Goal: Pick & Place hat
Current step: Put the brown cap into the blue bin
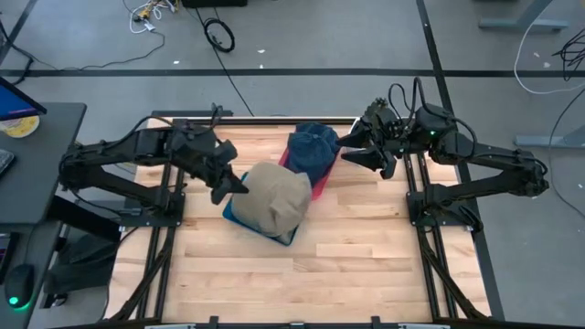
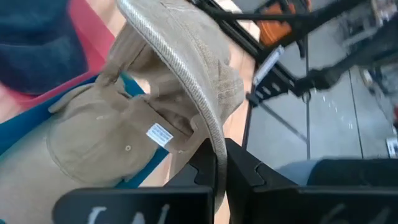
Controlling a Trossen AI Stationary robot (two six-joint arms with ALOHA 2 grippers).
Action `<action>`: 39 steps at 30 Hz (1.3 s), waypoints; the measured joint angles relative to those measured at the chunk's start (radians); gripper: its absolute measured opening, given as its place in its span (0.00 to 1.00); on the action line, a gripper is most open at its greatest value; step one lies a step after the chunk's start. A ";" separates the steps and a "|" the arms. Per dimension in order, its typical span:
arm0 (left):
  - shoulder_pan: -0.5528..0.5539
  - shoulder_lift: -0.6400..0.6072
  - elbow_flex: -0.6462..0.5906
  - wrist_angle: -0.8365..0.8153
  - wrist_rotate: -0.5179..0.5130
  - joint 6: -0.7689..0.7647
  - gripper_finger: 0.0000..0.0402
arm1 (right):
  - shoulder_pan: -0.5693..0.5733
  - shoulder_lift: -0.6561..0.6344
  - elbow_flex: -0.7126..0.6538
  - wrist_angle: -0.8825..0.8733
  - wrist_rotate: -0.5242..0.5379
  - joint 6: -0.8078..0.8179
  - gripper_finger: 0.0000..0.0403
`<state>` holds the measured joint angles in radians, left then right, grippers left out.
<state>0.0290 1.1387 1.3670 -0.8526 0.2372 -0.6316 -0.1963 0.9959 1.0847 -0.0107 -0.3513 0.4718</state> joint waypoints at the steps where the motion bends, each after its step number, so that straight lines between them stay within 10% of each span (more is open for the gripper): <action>1: 0.010 0.009 0.000 0.000 0.021 0.015 0.03 | 0.000 0.001 0.000 0.000 0.000 0.000 0.66; 21: 0.154 0.023 0.000 -0.084 0.252 0.087 0.03 | 0.022 0.003 0.000 -0.016 0.000 0.001 0.66; 39: 0.177 -0.343 0.000 -0.393 -0.063 -0.169 0.03 | 0.056 0.003 0.000 -0.031 0.002 0.002 0.66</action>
<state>0.2062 0.7955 1.3670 -1.2452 0.1739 -0.8006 -0.1402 0.9985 1.0847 -0.0418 -0.3489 0.4733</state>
